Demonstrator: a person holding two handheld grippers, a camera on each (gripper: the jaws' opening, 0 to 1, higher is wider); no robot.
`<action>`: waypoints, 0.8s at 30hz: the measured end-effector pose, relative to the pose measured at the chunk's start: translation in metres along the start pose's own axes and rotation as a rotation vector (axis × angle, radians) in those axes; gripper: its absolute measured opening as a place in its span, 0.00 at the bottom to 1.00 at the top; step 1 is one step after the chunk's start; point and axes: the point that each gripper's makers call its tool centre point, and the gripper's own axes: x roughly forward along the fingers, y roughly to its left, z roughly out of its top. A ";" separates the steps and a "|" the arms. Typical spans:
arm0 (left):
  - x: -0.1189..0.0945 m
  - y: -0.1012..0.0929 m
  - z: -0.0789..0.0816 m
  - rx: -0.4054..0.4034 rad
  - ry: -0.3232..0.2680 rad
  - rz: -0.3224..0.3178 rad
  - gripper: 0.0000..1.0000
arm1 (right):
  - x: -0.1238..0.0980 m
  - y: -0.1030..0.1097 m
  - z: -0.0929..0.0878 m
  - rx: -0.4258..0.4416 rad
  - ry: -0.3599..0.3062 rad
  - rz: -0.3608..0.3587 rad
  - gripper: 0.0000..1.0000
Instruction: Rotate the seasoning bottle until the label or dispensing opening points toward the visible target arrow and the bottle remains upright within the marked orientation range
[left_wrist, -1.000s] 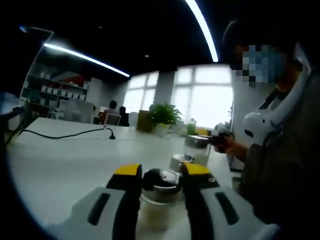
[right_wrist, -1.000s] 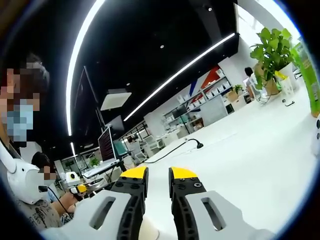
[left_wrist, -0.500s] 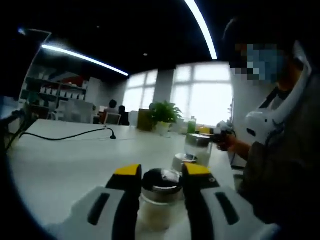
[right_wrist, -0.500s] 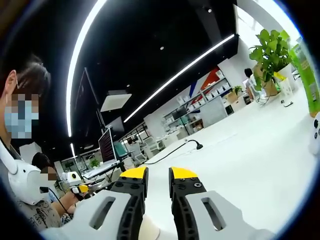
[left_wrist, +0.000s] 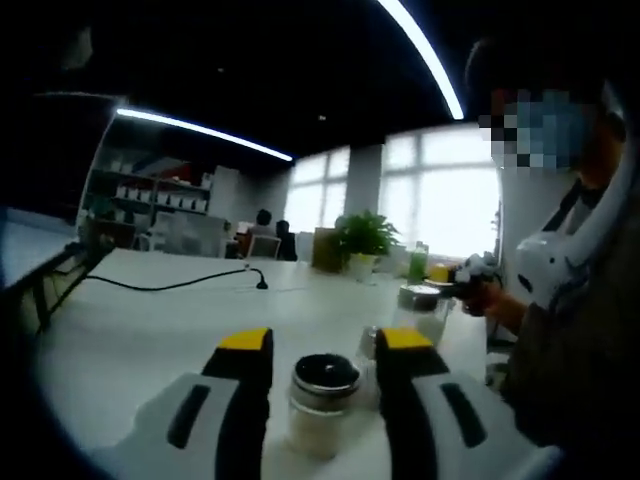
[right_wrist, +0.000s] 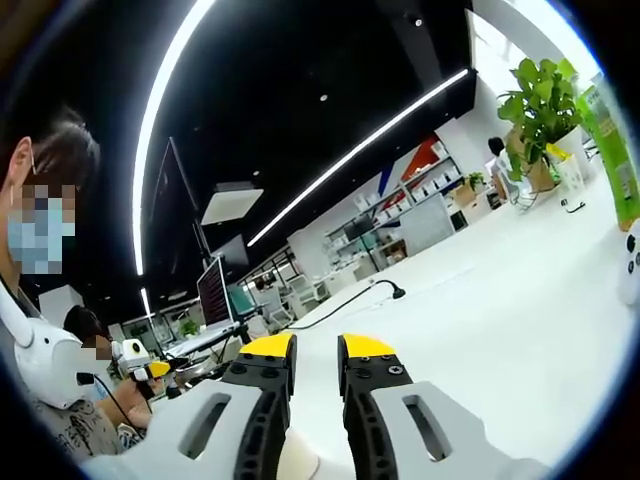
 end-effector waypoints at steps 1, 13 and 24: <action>0.000 0.000 0.001 -0.003 -0.007 0.019 0.43 | 0.000 0.000 0.001 0.001 -0.003 -0.001 0.15; 0.007 0.003 -0.013 0.109 0.032 0.246 0.46 | -0.005 -0.004 0.005 0.008 -0.022 -0.009 0.15; 0.003 0.011 -0.028 0.022 0.018 0.349 0.47 | -0.007 -0.004 0.007 0.011 -0.024 -0.007 0.15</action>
